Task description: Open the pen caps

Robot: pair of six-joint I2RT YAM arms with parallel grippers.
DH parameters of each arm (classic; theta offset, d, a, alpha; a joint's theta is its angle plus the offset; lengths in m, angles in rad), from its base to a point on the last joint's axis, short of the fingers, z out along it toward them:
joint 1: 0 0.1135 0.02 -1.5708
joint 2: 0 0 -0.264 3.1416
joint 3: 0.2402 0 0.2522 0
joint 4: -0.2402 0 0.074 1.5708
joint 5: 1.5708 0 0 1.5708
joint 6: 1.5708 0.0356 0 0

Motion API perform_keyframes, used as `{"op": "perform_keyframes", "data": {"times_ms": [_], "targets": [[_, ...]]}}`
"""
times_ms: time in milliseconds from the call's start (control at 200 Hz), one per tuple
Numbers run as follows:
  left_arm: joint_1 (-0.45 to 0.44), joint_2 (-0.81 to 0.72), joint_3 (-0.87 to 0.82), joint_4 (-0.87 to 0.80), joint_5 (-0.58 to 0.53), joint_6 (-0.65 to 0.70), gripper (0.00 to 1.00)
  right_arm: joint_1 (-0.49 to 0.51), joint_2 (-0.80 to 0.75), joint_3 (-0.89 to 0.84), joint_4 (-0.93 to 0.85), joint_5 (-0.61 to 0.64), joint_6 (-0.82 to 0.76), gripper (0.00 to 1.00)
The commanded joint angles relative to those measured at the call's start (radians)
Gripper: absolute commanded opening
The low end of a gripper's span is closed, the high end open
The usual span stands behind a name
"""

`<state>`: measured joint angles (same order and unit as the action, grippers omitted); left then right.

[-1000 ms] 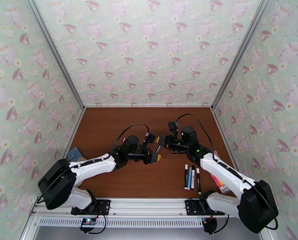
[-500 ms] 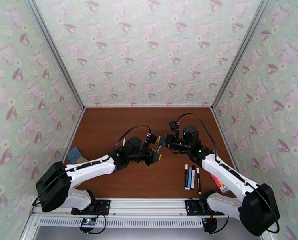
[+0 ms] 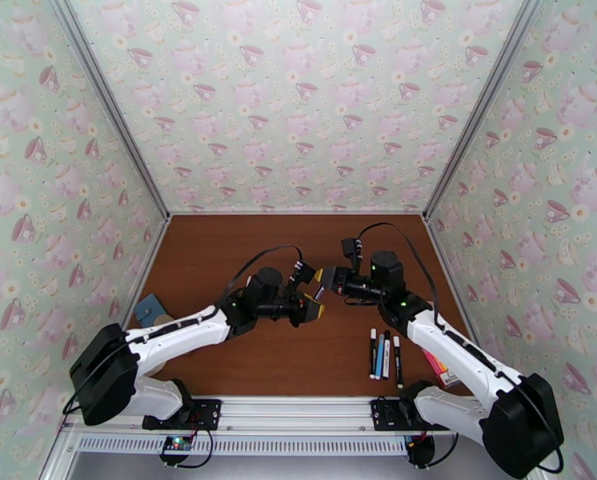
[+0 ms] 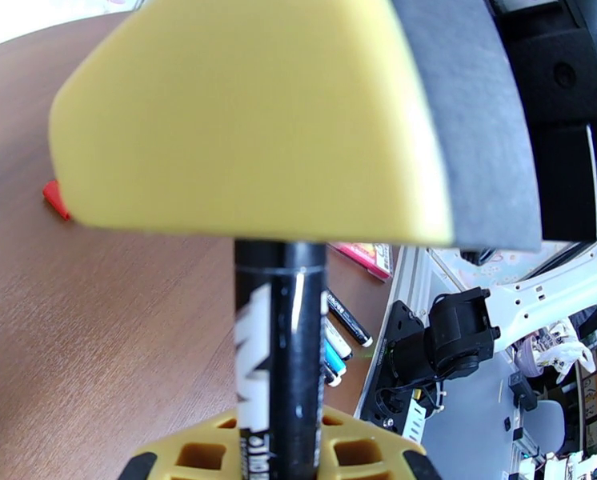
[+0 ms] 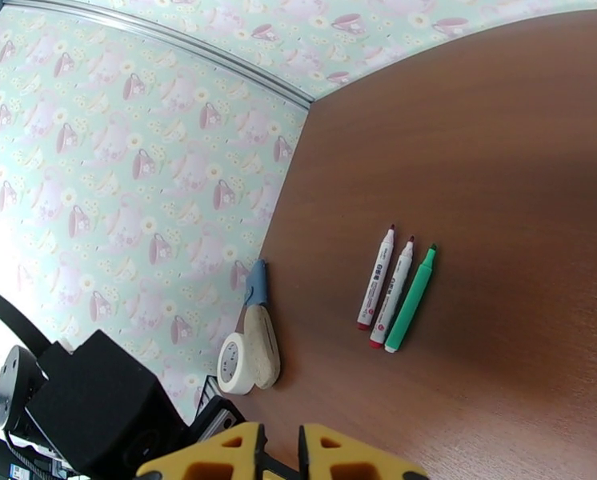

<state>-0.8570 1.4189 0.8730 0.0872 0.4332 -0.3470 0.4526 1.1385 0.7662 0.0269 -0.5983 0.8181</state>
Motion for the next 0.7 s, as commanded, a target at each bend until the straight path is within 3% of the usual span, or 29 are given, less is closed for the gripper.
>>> {"op": "perform_keyframes", "data": {"times_ms": [0, 120, 250, 326, 476, 696], "targets": [[-0.017, -0.011, -0.009, -0.201, -0.134, 0.058, 0.01, -0.049, 0.007, 0.081, -0.048, 0.157, 0.026, 0.0], [-0.047, -0.023, -0.013, -0.231, -0.278, 0.091, 0.01, -0.05, 0.02, 0.111, -0.151, 0.237, 0.023, 0.0], [-0.067, -0.023, -0.012, -0.232, -0.295, 0.113, 0.01, -0.05, 0.021, 0.125, -0.208, 0.296, 0.024, 0.0], [-0.073, -0.024, -0.014, -0.213, -0.234, 0.116, 0.01, -0.049, 0.02, 0.129, -0.221, 0.309, 0.024, 0.0], [-0.033, -0.033, -0.044, -0.132, 0.011, 0.06, 0.01, -0.052, 0.004, 0.103, -0.139, 0.256, 0.008, 0.0], [0.038, -0.119, -0.091, -0.041, 0.083, -0.043, 0.01, -0.092, 0.02, 0.12, -0.239, 0.213, -0.084, 0.0]]}}
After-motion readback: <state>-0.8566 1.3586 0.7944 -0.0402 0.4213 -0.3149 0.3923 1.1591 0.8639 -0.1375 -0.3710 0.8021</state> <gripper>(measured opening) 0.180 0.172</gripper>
